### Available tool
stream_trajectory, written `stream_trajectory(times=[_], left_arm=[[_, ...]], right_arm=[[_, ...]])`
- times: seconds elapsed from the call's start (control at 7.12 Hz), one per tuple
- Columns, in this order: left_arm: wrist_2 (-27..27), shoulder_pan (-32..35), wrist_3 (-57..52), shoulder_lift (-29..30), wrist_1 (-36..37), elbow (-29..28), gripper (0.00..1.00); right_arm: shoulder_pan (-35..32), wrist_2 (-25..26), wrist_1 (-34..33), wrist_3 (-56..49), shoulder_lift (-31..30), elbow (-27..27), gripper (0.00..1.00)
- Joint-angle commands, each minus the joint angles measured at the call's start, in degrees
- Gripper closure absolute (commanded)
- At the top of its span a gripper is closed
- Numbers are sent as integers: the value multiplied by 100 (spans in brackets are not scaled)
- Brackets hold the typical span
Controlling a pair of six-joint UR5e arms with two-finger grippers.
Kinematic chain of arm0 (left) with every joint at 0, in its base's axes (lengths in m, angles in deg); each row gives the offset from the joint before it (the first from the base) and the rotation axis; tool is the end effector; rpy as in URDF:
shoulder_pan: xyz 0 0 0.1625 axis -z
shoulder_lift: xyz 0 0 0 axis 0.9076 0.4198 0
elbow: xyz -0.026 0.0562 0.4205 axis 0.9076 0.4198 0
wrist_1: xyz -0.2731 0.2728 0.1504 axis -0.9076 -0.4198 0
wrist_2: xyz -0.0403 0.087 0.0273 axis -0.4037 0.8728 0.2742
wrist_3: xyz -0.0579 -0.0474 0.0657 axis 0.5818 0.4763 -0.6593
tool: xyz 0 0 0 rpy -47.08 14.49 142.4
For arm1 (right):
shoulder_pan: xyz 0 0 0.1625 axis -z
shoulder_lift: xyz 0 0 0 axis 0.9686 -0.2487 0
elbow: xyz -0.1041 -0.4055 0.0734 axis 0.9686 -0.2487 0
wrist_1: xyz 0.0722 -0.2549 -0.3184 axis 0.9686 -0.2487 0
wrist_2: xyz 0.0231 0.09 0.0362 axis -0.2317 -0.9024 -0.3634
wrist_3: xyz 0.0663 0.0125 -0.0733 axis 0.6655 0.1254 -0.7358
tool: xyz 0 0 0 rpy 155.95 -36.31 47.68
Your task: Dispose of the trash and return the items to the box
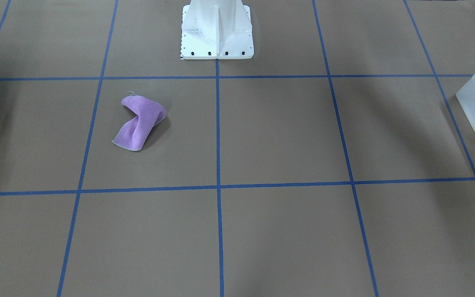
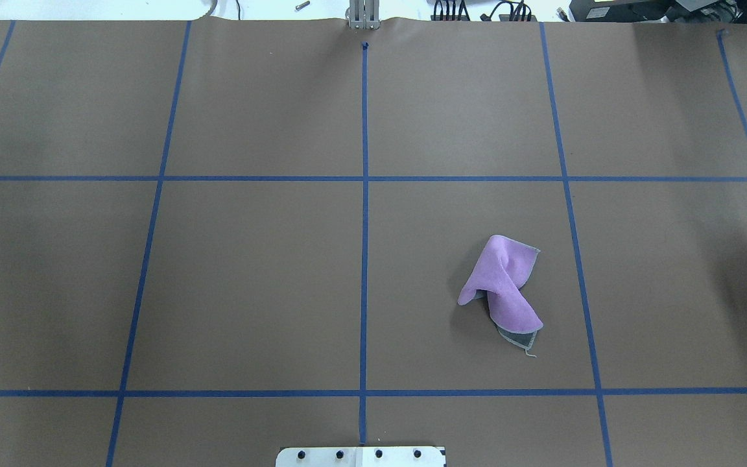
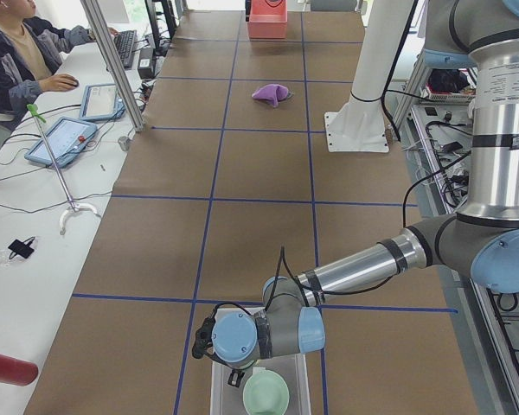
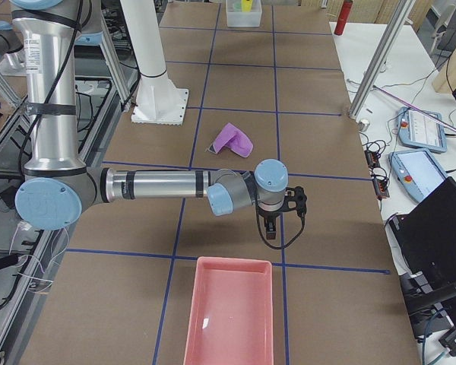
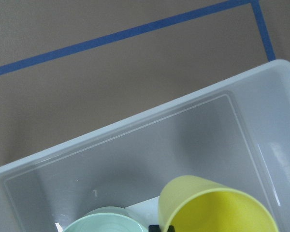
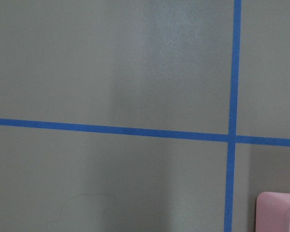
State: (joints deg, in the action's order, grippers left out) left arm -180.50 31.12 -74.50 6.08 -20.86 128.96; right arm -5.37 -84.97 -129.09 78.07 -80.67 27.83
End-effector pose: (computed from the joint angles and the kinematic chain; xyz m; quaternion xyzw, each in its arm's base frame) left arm -0.1077 -0.4254 0.8180 0.0459 0.4022 0.1229 0.9061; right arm -0.0195 -0.5073 0.6085 0.0630 -0.4185 -0.0075 0.9060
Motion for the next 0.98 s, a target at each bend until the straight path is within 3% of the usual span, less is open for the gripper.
stream_trajectory(times=[0.0, 0.56, 0.7, 0.84], left_arm=[[-7, -137, 124, 1, -1, -28, 100], [2, -313, 405, 1, -132, -125, 100], [2, -322, 405, 1, -132, -133, 84], [2, -357, 405, 1, -132, -134, 61]], right_arm=[[11, 3, 0, 0, 0, -4, 0], [55, -6, 0, 0, 0, -13, 0], [64, -14, -9, 0, 0, -4, 0], [64, -15, 0, 9, -9, -4, 0]])
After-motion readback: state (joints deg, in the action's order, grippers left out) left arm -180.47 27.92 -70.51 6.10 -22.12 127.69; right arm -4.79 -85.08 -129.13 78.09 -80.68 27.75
